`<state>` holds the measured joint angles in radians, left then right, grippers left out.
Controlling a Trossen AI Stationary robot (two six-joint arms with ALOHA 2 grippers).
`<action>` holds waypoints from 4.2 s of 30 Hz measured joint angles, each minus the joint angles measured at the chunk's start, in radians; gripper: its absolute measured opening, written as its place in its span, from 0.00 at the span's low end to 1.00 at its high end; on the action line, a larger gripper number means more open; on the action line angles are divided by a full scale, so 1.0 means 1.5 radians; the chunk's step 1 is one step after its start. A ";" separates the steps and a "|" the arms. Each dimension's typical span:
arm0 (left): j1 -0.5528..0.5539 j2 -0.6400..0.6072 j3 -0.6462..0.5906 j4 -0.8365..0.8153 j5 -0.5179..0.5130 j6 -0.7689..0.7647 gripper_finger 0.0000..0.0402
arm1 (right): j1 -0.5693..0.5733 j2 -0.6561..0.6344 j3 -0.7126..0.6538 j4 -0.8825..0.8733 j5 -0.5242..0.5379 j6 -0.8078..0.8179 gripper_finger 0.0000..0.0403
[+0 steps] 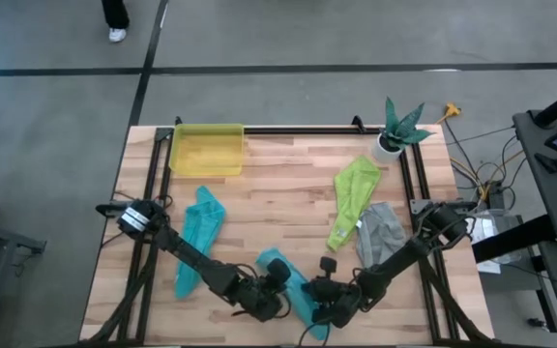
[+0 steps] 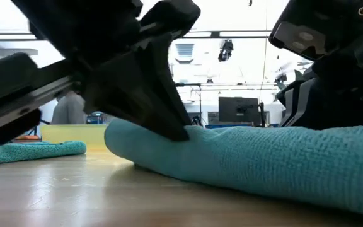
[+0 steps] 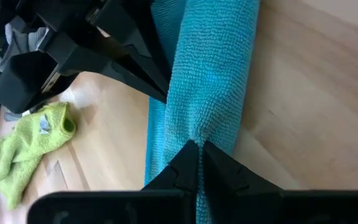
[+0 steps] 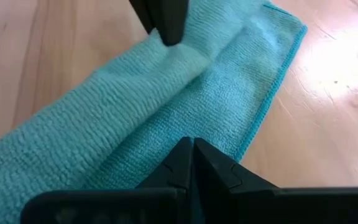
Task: Roll microfiber towels into tight, uniform cylinder then place into a basket
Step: Roll the right light blue towel
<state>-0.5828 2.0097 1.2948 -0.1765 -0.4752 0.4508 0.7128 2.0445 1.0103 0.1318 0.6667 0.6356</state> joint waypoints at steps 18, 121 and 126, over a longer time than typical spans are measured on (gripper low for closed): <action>-0.005 0.000 -0.017 -0.010 0.055 -0.055 0.00 | 0.000 0.000 0.039 -0.003 0.051 -0.078 0.03; 0.011 0.013 -0.027 0.028 0.053 -0.120 0.00 | 0.017 0.078 0.205 -0.137 -0.023 -0.104 0.03; 0.012 0.013 -0.024 0.025 0.008 -0.115 0.00 | 0.016 0.079 0.202 -0.134 -0.025 -0.093 0.03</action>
<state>-0.5648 2.0285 1.2590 -0.1383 -0.4639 0.2787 0.7368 2.1624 1.3138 -0.0690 0.6292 0.4965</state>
